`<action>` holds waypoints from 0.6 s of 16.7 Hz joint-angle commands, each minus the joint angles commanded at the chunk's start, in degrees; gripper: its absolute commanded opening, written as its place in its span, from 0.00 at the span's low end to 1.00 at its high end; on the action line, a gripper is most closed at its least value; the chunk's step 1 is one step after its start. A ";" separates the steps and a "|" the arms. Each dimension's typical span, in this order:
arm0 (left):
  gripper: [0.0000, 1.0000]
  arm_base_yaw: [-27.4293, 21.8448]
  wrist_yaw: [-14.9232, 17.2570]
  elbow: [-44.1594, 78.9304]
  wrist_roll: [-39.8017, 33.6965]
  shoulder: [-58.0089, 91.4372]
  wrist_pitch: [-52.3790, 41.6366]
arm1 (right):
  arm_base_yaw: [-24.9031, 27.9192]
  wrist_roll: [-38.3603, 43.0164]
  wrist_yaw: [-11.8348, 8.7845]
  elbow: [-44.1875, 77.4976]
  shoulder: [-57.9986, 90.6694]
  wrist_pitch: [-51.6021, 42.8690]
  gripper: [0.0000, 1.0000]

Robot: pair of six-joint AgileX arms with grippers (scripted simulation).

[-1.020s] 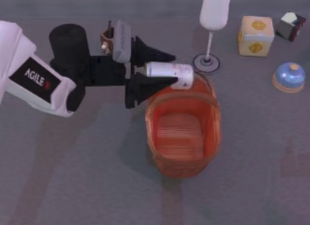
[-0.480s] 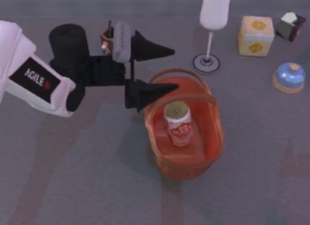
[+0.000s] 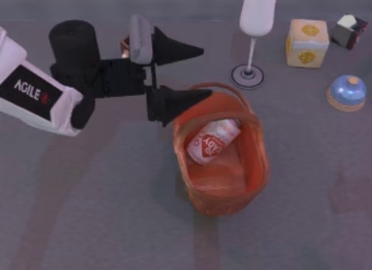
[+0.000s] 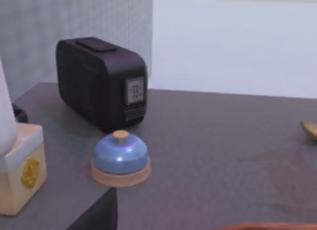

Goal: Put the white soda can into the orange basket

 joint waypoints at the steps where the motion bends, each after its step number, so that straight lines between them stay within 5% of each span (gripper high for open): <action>1: 1.00 0.47 -1.70 -1.34 -0.51 -2.79 -1.51 | 1.11 -1.52 -0.13 2.73 2.76 -2.14 1.00; 5: 1.00 3.29 -11.21 -9.16 -2.68 -18.86 -9.97 | 6.87 -9.89 -0.30 19.63 19.96 -14.28 1.00; 10: 1.00 7.98 -27.00 -23.43 -4.74 -47.02 -24.45 | 15.18 -22.81 0.25 48.67 49.60 -33.82 1.00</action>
